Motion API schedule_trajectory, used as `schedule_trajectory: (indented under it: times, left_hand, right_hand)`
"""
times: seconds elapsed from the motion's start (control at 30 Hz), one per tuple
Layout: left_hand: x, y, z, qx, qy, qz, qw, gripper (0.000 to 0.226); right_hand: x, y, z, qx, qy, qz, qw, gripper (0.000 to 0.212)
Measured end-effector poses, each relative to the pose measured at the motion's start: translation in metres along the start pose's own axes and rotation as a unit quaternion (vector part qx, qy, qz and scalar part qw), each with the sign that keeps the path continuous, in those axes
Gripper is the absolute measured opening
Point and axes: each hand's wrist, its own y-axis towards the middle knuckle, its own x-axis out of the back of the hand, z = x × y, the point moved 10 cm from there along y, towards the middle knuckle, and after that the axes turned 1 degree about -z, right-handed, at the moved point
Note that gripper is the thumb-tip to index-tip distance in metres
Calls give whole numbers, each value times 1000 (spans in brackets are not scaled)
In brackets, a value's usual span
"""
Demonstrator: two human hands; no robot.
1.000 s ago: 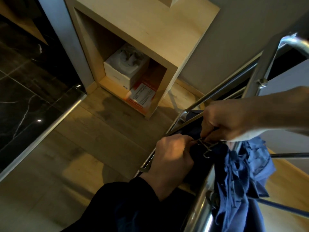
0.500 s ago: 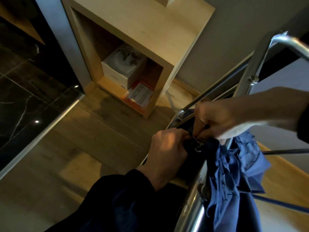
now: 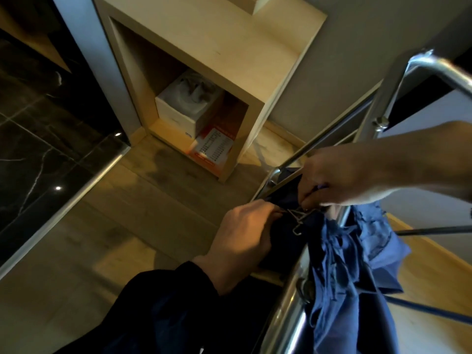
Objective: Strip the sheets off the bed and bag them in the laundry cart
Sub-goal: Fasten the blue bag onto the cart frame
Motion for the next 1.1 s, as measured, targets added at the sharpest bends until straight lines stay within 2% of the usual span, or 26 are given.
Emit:
schedule_trajectory:
  times: [0.13,0.2,0.3,0.43,0.5,0.57,0.63,0.67,0.8,0.9,0.93,1.0,1.03,1.1]
  left_hand:
    - [-5,0,-8,-27,-4,52,998,24]
    - [-9,0,-17,-44,-11,73,996,33]
    - [-13,0,-21,-52,-5,90,995,40]
    - [0,5,-26,57,-159,89,982,42]
    - [2,12,-38,104,-194,81,972,40]
    - [-1,23,-53,117,-204,79,969,33]
    - [-6,31,-68,98,-153,78,980,30]
    - [-10,32,-74,88,-101,82,988,36]
    - [-30,31,-90,87,85,113,986,59]
    - [-44,27,-90,121,185,147,964,80]
    - [-47,27,-90,117,234,153,953,86]
    - [-50,25,-92,94,343,160,921,92]
    - [-50,25,-93,87,380,161,907,94]
    - [-52,24,-96,77,419,165,889,96]
  right_hand:
    - [3,-13,-5,-9,48,-92,995,43]
    - [11,-23,0,0,48,-188,981,42]
    - [17,-51,8,1,-12,-352,936,39]
    - [-4,-86,3,-68,6,-447,892,45]
    - [-19,-102,-3,-106,21,-474,874,47]
    - [-38,-113,-13,-138,65,-486,861,52]
    - [-60,-124,-24,-162,156,-504,834,55]
    - [-74,-130,-31,-179,211,-517,810,56]
    - [-147,-154,-47,-283,392,-568,666,49]
    - [-220,-144,-53,-358,515,-516,583,48]
    - [-243,-133,-54,-370,560,-479,566,48]
    - [-277,-107,-48,-362,612,-418,566,46]
    - [-288,-95,-44,-348,632,-400,565,40]
    - [-302,-77,-35,-305,691,-388,528,21]
